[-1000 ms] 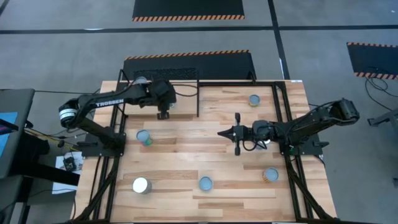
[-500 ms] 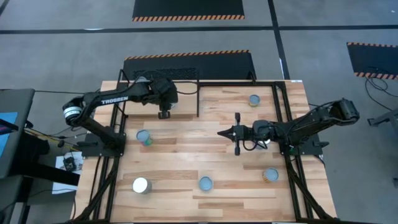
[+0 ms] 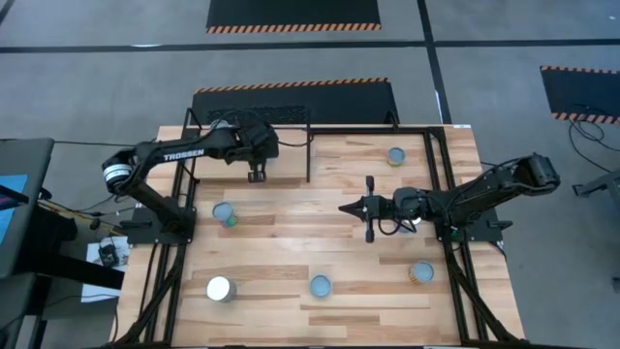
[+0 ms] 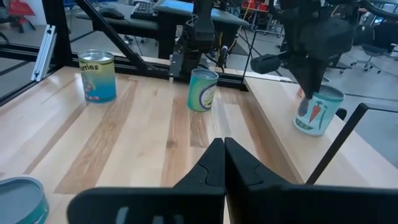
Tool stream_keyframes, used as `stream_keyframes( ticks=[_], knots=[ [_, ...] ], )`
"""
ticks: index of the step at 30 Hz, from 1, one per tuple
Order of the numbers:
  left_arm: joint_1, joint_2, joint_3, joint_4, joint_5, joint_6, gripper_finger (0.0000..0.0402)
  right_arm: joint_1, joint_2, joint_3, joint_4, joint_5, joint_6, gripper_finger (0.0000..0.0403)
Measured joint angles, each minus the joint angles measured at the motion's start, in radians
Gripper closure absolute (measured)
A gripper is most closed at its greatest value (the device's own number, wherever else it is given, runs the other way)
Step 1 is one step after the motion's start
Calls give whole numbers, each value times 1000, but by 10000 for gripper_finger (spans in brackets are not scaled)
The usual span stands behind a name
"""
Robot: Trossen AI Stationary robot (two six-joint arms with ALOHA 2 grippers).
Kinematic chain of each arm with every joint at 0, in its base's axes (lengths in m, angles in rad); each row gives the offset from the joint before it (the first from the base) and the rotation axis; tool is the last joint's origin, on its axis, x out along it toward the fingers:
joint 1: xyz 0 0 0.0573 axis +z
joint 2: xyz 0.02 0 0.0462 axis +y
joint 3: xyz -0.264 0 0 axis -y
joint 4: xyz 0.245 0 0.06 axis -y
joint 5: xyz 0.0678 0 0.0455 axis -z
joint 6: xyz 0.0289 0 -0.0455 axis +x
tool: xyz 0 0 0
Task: Pick and place cans onto a shelf
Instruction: Put the canned mixed vegetables on the shelf
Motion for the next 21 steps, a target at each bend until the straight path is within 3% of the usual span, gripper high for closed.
stream_keyframes(
  ticks=[8,14,21],
  knots=[
    [167,-9,91,-14,3,-190,399,0,0,0,0,0,10,391],
    [331,3,71,-13,84,-289,401,0,0,0,0,0,14,390],
    [386,3,31,60,123,-320,401,0,0,0,0,1,14,390]
  ],
)
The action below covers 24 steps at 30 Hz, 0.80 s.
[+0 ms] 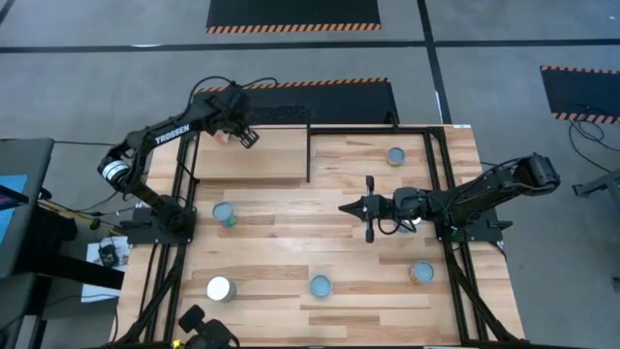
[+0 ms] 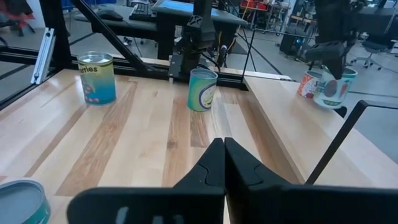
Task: Pick and place cans onto a shelf
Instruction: Put the canned mixed vegetables on the shelf
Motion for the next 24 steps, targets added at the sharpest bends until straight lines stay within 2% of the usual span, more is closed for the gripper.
stream_keyframes(
  ticks=[7,10,24],
  knots=[
    [1,0,-5,13,20,-11,401,0,0,0,0,0,-1,390],
    [2,0,-5,15,60,-19,401,0,0,0,0,0,-2,390],
    [17,28,-5,13,82,-32,401,0,0,0,0,0,-2,390]
  ],
)
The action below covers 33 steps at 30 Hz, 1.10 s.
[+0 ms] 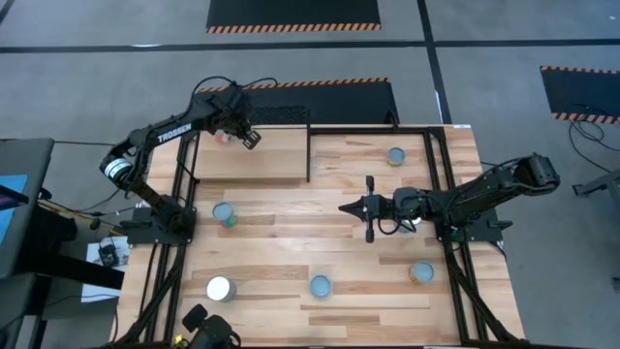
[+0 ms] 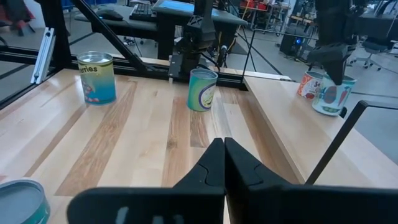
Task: Pick and place cans onto a shelf
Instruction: Put the canned mixed vegetables on the shelf
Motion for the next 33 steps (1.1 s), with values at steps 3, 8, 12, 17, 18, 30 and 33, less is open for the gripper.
stream_keyframes(
  ticks=[3,8,12,17,18,30,33],
  knots=[
    [0,18,4,8,0,2,401,0,0,0,0,0,0,390],
    [-2,27,5,28,-6,2,401,0,0,0,0,0,0,390],
    [-2,29,11,24,-6,-2,401,0,0,0,0,0,0,390],
    [-2,29,11,22,-6,-10,400,0,0,0,0,0,0,390],
    [-2,29,11,22,-6,-12,396,0,0,0,0,0,0,390],
    [-3,-12,7,-1,3,-17,317,0,0,0,0,0,1,390],
    [-3,-63,7,-18,3,-4,308,0,0,0,1,0,4,390]
  ],
)
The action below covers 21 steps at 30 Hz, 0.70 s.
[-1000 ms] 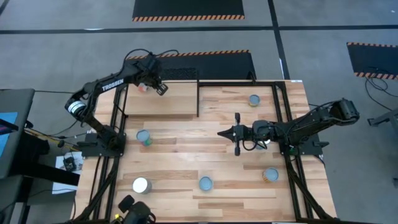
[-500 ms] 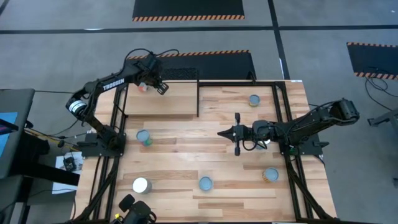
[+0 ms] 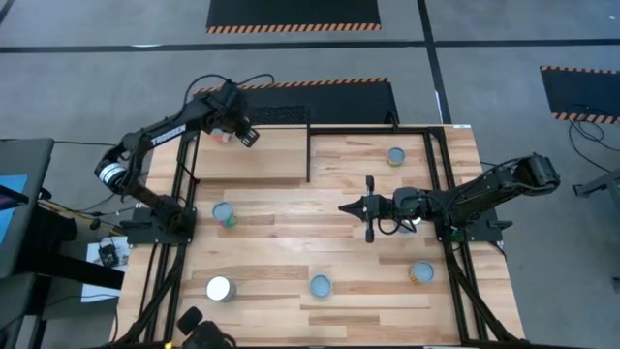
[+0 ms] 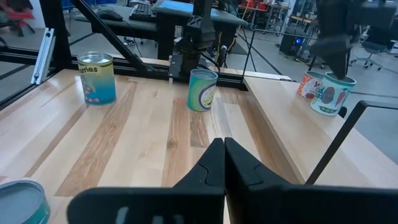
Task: Pick and place cans onto a shelf
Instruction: Put the canned mixed vegetables on the shelf, then put the canned mushroom on the shelf
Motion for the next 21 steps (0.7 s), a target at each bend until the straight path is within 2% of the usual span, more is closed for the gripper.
stream_keyframes(
  ticks=[7,12,17,21],
  knots=[
    [-53,-153,-11,-31,80,45,306,0,0,0,1,3,-8,388],
    [-194,-297,-139,115,118,68,313,0,-42,4,-63,125,-26,380],
    [-364,-430,-331,339,131,28,352,-16,-138,30,-415,301,76,388],
    [-493,-520,-482,552,130,-20,387,-82,-222,43,-706,341,234,397]
  ],
)
